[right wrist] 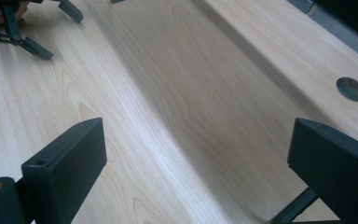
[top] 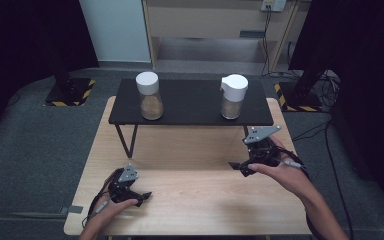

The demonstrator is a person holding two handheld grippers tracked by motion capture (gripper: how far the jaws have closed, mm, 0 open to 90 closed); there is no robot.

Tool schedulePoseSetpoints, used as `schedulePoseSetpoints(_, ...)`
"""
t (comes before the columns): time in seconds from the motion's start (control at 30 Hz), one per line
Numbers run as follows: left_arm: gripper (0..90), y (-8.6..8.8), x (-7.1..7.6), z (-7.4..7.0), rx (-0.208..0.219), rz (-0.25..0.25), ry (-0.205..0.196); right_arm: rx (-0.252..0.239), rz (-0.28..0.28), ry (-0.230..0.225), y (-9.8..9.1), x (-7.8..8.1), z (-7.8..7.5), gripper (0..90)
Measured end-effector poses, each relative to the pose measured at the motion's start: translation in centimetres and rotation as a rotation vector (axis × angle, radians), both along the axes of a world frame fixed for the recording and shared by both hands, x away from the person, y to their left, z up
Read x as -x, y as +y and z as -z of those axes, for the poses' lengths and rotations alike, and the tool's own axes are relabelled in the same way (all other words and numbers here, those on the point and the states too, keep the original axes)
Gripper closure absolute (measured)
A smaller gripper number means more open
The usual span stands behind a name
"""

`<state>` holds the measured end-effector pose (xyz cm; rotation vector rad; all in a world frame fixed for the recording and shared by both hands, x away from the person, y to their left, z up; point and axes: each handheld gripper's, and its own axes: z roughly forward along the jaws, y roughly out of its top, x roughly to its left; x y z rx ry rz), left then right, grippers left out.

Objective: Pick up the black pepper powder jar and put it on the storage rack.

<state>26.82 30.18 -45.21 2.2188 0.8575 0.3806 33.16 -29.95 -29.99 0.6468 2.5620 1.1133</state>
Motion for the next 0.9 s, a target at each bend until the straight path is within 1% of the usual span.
schedulePoseSetpoints(0.17,0.0,0.0,0.0,0.0,0.000,-0.001,0.000,0.001,0.006,0.010,0.0,0.1,1.2,5.3)
schedulePoseSetpoints(0.2,0.0,0.0,0.0,0.0,-0.001,-0.001,0.000,0.004,0.009,0.008,0.1,0.3,1.7,5.4)
schedulePoseSetpoints(0.23,0.0,0.0,0.0,0.0,0.000,-0.001,0.000,0.004,0.009,0.008,0.1,0.3,1.7,5.4)
schedulePoseSetpoints(0.53,0.0,0.0,0.0,0.0,0.000,-0.002,0.000,0.000,0.017,0.013,0.0,0.7,3.7,5.6)
schedulePoseSetpoints(0.6,0.0,0.0,0.0,0.0,0.000,-0.002,0.000,0.001,0.017,0.012,0.0,0.8,3.8,5.7)
schedulePoseSetpoints(0.7,0.0,0.0,0.0,0.0,-0.001,-0.003,-0.001,-0.005,0.022,0.018,-0.1,0.9,4.4,5.7)
schedulePoseSetpoints(0.73,0.0,0.0,0.1,0.0,-0.001,-0.003,-0.001,-0.010,0.026,0.021,-0.2,1.0,4.8,5.8)
schedulePoseSetpoints(0.77,0.0,0.0,0.1,0.0,-0.001,-0.003,-0.001,-0.010,0.026,0.021,-0.2,1.0,4.8,5.8)
schedulePoseSetpoints(0.9,0.0,-0.1,0.1,0.0,-0.001,-0.004,-0.001,-0.016,0.033,0.027,-0.4,1.2,5.6,5.8)
